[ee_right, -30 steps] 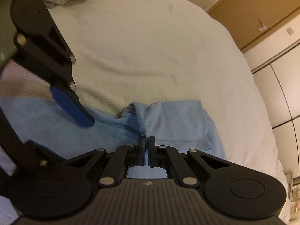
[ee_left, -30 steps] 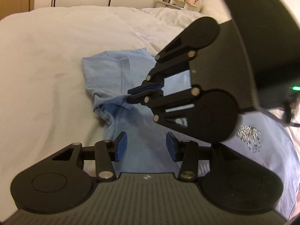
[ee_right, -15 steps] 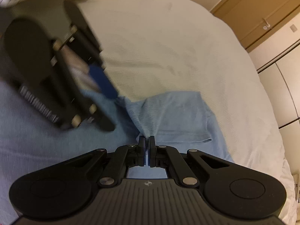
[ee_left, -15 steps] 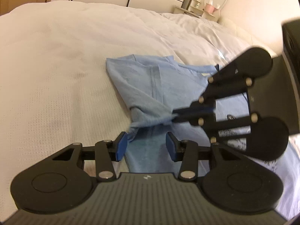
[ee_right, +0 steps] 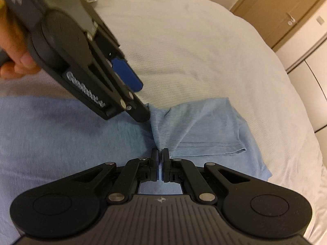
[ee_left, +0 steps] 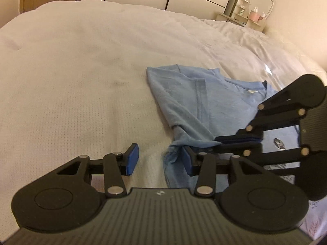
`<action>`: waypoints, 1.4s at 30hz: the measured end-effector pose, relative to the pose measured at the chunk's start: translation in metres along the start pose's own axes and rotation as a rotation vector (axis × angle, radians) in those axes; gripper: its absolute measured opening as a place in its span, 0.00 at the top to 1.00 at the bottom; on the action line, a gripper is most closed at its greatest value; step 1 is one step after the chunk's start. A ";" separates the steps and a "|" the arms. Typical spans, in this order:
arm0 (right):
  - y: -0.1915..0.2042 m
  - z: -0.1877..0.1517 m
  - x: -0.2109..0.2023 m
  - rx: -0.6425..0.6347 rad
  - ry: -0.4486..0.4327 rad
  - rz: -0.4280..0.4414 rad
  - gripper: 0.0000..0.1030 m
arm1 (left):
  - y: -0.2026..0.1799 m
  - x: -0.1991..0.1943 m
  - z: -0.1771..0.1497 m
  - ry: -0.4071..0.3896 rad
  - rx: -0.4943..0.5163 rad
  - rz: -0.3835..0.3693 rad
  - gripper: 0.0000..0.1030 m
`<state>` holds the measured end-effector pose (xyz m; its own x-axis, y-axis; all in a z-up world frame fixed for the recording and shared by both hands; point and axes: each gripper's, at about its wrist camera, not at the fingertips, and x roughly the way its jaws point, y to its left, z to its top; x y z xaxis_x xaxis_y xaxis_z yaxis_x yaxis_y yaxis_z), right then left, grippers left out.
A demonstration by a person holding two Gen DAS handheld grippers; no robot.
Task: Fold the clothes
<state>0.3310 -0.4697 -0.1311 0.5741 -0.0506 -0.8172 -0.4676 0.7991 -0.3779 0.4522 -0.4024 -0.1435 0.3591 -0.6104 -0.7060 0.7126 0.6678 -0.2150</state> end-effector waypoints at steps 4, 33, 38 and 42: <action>0.003 -0.003 -0.002 0.007 -0.002 0.002 1.00 | 0.000 0.006 0.002 0.002 -0.043 0.036 0.60; -0.095 -0.005 0.005 0.520 -0.057 -0.017 0.72 | -0.004 0.013 -0.004 0.028 0.022 0.011 0.60; -0.151 -0.018 0.045 0.726 -0.025 -0.027 0.71 | -0.003 0.007 -0.012 -0.006 0.006 0.014 0.60; -0.167 -0.022 0.063 0.772 -0.045 0.028 0.71 | -0.002 0.004 -0.016 -0.027 -0.013 0.047 0.59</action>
<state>0.4308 -0.6193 -0.1288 0.6037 -0.0125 -0.7971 0.1088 0.9918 0.0668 0.4427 -0.3997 -0.1566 0.4080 -0.5897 -0.6969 0.6872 0.7010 -0.1908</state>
